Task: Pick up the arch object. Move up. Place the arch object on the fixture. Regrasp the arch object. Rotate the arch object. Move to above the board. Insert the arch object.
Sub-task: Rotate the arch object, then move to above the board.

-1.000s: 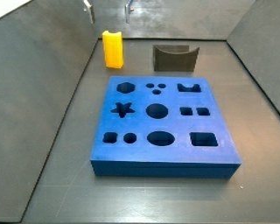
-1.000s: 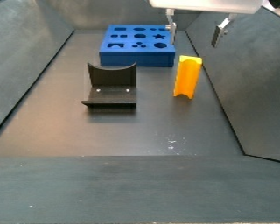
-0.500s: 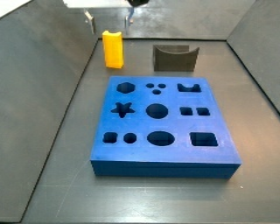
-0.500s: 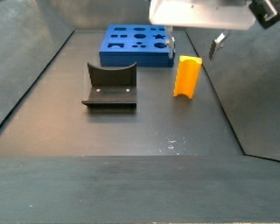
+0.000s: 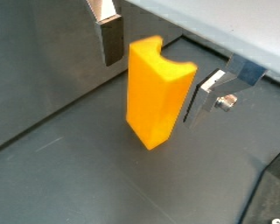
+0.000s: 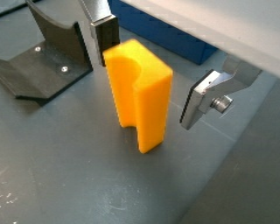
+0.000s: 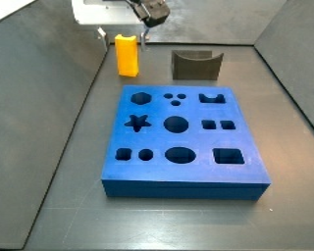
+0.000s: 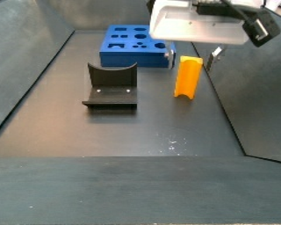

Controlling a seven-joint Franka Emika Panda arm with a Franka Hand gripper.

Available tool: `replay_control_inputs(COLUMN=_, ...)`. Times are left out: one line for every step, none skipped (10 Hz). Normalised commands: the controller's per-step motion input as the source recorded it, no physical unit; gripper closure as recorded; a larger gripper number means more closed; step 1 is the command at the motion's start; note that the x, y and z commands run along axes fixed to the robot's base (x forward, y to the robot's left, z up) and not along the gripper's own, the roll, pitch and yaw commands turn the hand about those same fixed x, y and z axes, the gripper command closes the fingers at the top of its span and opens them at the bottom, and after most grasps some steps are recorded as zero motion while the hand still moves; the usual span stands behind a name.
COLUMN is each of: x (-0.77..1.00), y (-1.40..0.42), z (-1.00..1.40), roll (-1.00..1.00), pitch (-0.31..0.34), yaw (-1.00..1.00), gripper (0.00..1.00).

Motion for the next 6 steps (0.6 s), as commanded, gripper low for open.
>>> replay_control_inputs(x=0.04, y=0.0, z=-0.3, roll=-0.04, pitch=-0.044, yaw=0.01, gripper=0.0)
replay_control_inputs(x=0.04, y=0.0, z=-0.2, roll=-0.05, pitch=-0.043, yaw=0.01, gripper=0.0)
replay_control_inputs(x=0.0, y=0.0, z=0.0, roll=0.0, pitch=0.0, yaw=0.0, gripper=1.0)
replay_control_inputs(x=-0.04, y=0.14, z=1.0, roll=0.02, pitch=0.124, yaw=-0.01, gripper=1.0)
replay_control_inputs(x=-0.04, y=0.14, z=1.0, roll=0.02, pitch=0.129, yaw=-0.01, gripper=1.0)
replay_control_inputs(x=-0.04, y=0.13, z=1.0, roll=0.02, pitch=0.107, yaw=-0.02, gripper=1.0)
